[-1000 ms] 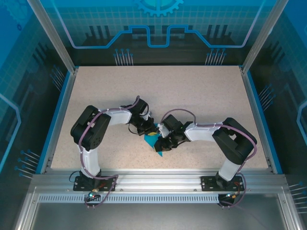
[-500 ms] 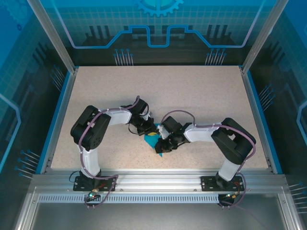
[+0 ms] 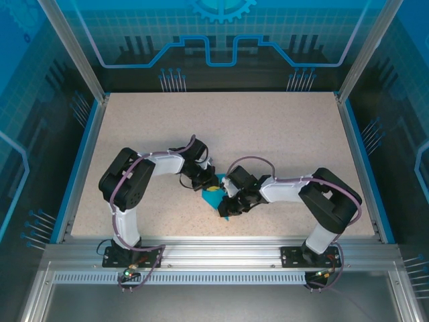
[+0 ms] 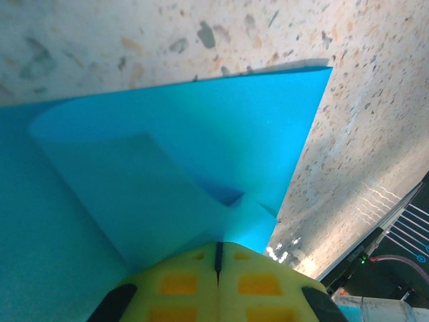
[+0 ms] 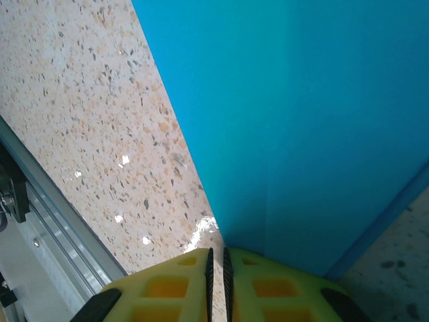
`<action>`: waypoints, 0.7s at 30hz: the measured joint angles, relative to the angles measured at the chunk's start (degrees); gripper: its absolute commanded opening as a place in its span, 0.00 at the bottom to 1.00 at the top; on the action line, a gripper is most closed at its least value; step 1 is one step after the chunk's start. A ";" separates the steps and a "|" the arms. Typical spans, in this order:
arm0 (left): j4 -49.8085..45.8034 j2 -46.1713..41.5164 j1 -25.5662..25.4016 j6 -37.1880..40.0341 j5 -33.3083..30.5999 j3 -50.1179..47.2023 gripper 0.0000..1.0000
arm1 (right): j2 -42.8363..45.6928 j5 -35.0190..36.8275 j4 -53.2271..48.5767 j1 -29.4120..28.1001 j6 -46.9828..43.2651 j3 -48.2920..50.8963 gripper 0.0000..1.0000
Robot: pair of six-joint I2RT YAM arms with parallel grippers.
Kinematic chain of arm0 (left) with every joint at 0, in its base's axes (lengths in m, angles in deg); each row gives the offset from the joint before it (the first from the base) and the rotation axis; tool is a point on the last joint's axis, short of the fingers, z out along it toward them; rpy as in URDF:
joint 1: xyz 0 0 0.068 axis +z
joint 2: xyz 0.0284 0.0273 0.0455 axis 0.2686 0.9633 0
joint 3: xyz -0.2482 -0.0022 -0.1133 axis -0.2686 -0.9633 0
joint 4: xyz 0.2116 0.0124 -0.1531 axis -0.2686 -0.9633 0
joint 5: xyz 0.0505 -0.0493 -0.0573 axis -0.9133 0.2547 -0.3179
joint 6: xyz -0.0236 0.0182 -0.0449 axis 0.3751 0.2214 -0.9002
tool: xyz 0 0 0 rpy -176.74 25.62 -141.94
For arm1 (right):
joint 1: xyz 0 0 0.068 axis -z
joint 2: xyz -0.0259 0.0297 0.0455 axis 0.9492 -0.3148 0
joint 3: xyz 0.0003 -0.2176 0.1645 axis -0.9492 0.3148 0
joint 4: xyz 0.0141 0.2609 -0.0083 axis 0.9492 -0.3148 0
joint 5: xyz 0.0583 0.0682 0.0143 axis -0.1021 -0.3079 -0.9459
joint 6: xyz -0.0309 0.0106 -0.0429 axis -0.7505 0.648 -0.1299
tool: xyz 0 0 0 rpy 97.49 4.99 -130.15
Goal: Fold a paper plane with a square sheet of paper (fold left side to right side)
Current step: Fourth fold the wing at the center of the table.
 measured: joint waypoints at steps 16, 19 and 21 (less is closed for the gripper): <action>-0.44 0.17 -0.07 0.00 0.55 0.07 0.00 | 4.15 0.98 -5.53 -1.11 0.42 2.56 0.15; -0.46 0.17 -0.07 0.00 0.55 0.07 0.00 | 4.20 0.98 -5.51 -1.09 0.44 2.71 0.14; -0.46 0.17 -0.07 0.00 0.55 0.07 0.00 | 4.52 0.94 -5.51 -1.09 0.57 2.97 0.14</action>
